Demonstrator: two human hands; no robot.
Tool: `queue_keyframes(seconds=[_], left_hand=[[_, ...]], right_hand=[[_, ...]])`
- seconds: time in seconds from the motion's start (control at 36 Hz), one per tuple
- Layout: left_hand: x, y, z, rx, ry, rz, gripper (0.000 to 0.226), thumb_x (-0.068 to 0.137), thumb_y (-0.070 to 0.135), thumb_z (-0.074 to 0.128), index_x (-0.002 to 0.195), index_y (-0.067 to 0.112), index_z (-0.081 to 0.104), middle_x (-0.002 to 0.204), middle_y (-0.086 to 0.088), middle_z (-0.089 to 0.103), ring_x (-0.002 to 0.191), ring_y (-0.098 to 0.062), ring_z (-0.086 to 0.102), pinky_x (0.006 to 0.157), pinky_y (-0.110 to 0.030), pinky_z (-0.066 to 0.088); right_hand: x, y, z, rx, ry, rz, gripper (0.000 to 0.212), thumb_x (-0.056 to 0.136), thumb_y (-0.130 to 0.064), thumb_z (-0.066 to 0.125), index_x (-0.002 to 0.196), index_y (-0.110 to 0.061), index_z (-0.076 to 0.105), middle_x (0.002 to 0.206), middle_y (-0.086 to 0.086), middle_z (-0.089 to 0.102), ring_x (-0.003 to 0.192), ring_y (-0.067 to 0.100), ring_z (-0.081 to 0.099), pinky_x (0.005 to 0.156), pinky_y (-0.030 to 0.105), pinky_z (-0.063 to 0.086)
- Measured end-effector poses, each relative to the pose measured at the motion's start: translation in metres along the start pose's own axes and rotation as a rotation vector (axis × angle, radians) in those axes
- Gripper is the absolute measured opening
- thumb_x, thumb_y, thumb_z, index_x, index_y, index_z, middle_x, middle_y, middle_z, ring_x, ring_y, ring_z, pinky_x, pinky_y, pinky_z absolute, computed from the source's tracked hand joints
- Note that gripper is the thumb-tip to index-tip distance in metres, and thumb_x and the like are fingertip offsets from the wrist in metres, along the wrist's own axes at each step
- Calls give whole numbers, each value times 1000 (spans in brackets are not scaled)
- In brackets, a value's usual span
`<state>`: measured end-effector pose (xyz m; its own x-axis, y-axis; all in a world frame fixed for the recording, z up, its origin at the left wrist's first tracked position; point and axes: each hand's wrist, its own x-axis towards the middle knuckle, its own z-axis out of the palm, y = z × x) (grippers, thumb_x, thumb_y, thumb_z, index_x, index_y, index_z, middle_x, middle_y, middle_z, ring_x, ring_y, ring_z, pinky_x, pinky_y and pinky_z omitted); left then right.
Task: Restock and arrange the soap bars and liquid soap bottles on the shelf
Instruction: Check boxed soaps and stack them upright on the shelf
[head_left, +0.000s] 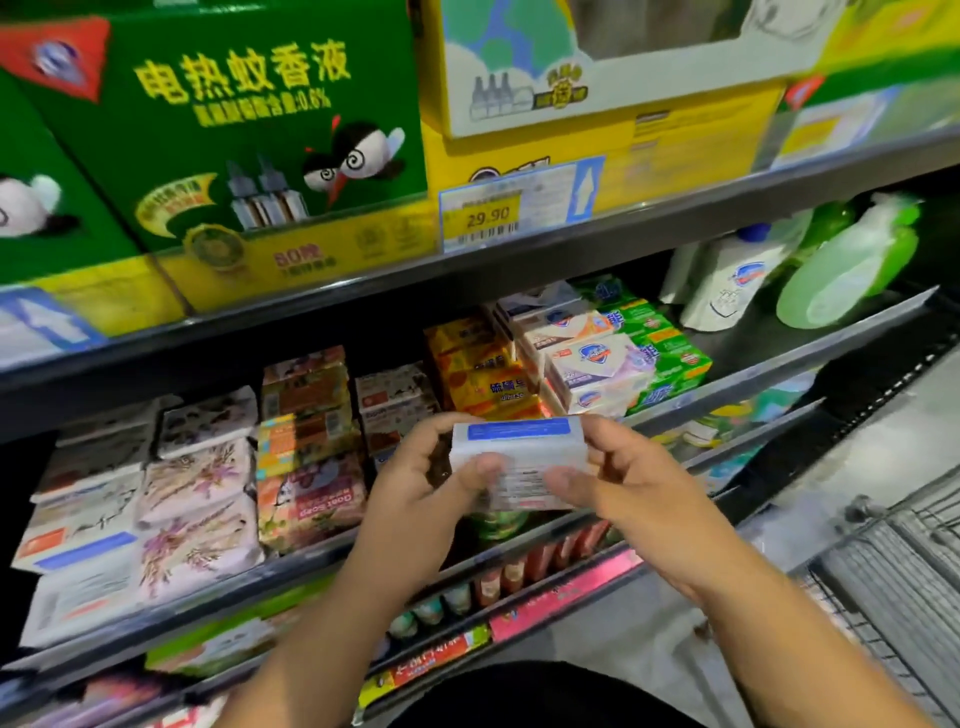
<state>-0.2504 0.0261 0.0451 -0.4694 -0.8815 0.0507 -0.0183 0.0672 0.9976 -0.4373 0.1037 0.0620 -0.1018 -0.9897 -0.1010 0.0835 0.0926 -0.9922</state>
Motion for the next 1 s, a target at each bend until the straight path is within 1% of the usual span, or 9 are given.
queue_keyframes(seconds=[0.11,0.19,0.31,0.36,0.42,0.56,0.72,0.89,1.0], left_hand=[[1,7,2,93,3,-34,43,85,41,63,127,43,55,117,19,60,90,-8,65,65,-28,58],[-2,5,-2,116,-76,-37,36,83,43,78,117,49,65,137,18,50,110,-6,62,79,-31,58],[-4,5,-8,289,-204,-10,57,66,42,90,117,51,65,146,32,36,139,6,32,110,-30,38],[-1,5,-7,413,-179,4,60,65,42,86,117,57,61,141,39,37,135,14,32,111,-23,35],[1,3,-6,451,-135,23,60,67,41,82,119,58,57,139,40,40,133,15,34,108,-13,34],[0,-3,1,267,-7,-90,51,64,45,91,106,59,65,119,25,65,112,5,59,87,-18,51],[1,2,19,-36,144,-135,45,74,44,84,108,20,66,99,8,77,92,-9,72,69,-18,54],[5,0,31,-12,238,-102,39,79,26,78,115,29,65,113,13,70,105,-7,67,80,-28,57],[2,-1,31,-35,154,-82,35,68,34,88,100,37,76,132,16,60,117,-1,60,82,-24,56]], right_hand=[[8,7,-4,-79,57,-11,50,82,-23,76,128,-29,58,120,-12,68,97,13,70,82,29,57],[13,9,-9,-173,117,-100,36,86,-34,75,117,-46,62,118,-23,63,93,5,66,78,19,52],[21,12,-11,25,130,-47,10,83,-29,74,93,-30,72,110,-10,71,102,15,66,82,40,54],[24,12,-13,220,87,73,10,77,-25,77,84,-20,73,94,0,73,83,21,69,61,37,56],[25,12,-16,349,7,149,21,71,-24,83,87,-13,73,90,11,72,70,23,69,49,30,54],[33,21,-31,302,-197,87,70,42,-20,98,108,-19,74,107,15,72,80,35,71,64,35,59],[37,18,-37,84,-178,69,40,68,-13,84,105,-14,69,102,3,77,96,15,72,77,21,55],[35,12,-37,-89,-73,-16,50,79,-24,74,125,-32,57,116,-20,67,90,8,69,80,29,57],[34,10,-40,-70,-72,-60,29,90,-24,66,115,-39,65,123,-21,63,99,16,68,74,38,59]])
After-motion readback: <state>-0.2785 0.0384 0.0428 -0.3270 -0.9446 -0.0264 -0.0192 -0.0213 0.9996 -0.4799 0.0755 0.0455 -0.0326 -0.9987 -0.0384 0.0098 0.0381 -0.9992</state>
